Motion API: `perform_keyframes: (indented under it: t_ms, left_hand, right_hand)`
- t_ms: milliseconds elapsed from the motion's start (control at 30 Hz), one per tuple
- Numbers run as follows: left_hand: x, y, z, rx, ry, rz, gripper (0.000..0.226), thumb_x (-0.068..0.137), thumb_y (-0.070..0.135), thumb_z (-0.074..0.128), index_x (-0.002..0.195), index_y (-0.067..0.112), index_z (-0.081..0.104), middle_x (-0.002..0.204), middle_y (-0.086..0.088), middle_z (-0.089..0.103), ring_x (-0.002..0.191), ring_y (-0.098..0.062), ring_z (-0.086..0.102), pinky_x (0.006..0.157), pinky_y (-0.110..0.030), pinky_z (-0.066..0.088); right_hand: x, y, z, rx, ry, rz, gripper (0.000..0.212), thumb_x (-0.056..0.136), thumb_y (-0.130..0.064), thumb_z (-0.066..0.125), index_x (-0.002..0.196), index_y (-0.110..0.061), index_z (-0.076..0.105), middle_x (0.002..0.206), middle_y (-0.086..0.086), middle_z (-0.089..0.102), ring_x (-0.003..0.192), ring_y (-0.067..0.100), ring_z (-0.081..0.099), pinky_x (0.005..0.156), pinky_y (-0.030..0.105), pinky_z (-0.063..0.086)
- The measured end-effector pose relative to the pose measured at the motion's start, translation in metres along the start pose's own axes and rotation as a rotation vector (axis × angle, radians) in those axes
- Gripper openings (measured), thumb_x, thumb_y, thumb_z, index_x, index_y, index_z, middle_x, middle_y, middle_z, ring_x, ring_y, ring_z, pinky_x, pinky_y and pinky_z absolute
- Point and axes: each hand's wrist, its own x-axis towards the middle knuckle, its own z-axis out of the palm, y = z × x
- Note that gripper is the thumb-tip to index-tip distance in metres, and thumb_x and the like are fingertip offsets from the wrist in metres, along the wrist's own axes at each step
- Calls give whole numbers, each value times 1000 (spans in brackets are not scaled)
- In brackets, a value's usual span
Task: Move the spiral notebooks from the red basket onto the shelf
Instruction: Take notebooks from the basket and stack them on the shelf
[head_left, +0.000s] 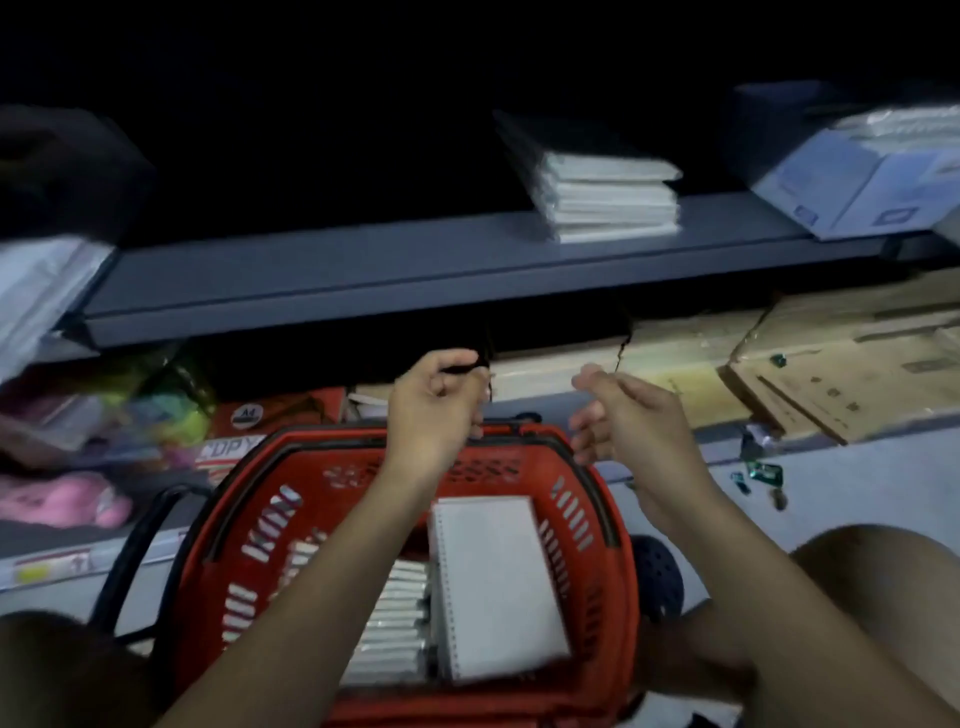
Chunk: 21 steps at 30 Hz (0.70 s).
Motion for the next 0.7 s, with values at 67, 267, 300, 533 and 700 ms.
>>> perform_keyframes:
  t_ms: [67, 267, 300, 533, 700]
  left_hand:
    - [-25, -53, -18, 93, -19, -202, 11, 91, 1, 65, 101, 6, 65, 62, -8, 60, 36, -7, 50, 40, -18, 44]
    - [-95, -172, -53, 519, -84, -429, 19, 79, -4, 69, 97, -2, 69, 86, -11, 73, 76, -22, 67, 71, -21, 45]
    - [-101, -180, -53, 608, -65, -347, 18, 77, -5, 65, 94, -2, 71, 88, -14, 75, 82, -25, 69, 73, -21, 46]
    - [-124, -177, -37, 811, -212, -282, 63, 83, 11, 61, 142, 3, 42, 131, -18, 54, 122, -35, 53, 106, -33, 40]
    - [-109, -181, -57, 494, -1, -436, 32, 84, -4, 54, 106, 17, 60, 107, -5, 68, 104, -28, 67, 83, -23, 47]
  right_hand:
    - [-18, 46, 9, -50, -30, 187, 27, 98, -30, 60, 91, -4, 66, 64, 11, 58, 55, 25, 55, 53, 35, 50]
    - [-43, 176, 19, -541, -158, 478, 25, 90, -28, 64, 86, -4, 70, 90, 12, 69, 83, 26, 64, 72, 33, 51]
    - [-47, 185, 20, -591, -158, 477, 27, 90, -24, 64, 90, 2, 72, 96, 17, 72, 90, 28, 67, 77, 34, 52]
    - [-51, 207, 25, -629, -130, 516, 24, 80, -19, 67, 99, -6, 73, 97, 6, 74, 90, 21, 69, 71, 24, 49]
    - [-55, 215, 25, -655, -76, 491, 29, 80, -11, 63, 107, -4, 69, 102, 9, 73, 98, 27, 68, 78, 29, 53]
